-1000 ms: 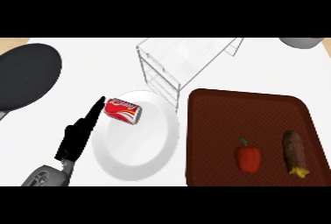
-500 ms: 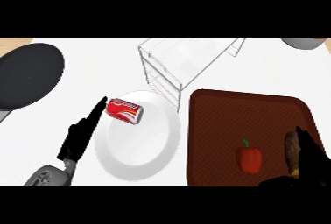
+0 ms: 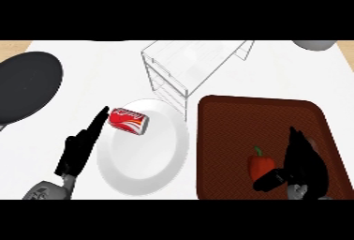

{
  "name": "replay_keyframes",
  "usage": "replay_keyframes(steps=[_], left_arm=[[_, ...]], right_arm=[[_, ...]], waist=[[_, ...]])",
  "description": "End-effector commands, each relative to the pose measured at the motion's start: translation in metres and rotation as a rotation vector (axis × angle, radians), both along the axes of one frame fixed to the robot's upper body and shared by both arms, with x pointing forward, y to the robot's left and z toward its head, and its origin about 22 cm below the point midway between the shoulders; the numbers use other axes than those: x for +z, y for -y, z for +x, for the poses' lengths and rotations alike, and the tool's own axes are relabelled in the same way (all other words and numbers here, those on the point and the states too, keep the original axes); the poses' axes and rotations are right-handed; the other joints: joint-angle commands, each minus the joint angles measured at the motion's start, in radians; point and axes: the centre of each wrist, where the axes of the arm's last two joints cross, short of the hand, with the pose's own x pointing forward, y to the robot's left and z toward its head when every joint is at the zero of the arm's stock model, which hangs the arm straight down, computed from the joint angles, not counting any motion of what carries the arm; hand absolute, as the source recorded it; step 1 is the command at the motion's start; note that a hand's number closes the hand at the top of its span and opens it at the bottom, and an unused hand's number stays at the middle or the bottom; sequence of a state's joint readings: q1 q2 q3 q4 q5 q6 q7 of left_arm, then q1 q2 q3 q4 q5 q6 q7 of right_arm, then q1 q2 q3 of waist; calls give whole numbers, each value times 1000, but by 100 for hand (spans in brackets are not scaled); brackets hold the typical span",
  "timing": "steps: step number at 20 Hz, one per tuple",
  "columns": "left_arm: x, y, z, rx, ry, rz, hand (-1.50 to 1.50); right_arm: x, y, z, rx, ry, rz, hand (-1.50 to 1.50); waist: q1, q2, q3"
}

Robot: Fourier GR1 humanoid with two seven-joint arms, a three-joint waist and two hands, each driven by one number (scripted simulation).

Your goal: Pick the bell pepper from the tray and place it in the tiered shelf

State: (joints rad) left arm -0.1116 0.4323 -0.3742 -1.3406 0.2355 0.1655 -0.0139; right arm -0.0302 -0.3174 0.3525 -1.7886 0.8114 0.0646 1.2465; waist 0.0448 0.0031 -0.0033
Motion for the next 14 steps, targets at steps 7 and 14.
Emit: replay_keyframes(steps=[7, 14], left_arm=[[-11, -7, -15, 16, -41, -5, 0], [-11, -12, -8, 39, -50, -8, 0]], right_arm=[[-6, -47, 22, -169, -187, -142, -150], [-11, -57, 21, -172, -232, -164, -150]], waist=[[-29, -3, 0], [-46, -3, 1]])
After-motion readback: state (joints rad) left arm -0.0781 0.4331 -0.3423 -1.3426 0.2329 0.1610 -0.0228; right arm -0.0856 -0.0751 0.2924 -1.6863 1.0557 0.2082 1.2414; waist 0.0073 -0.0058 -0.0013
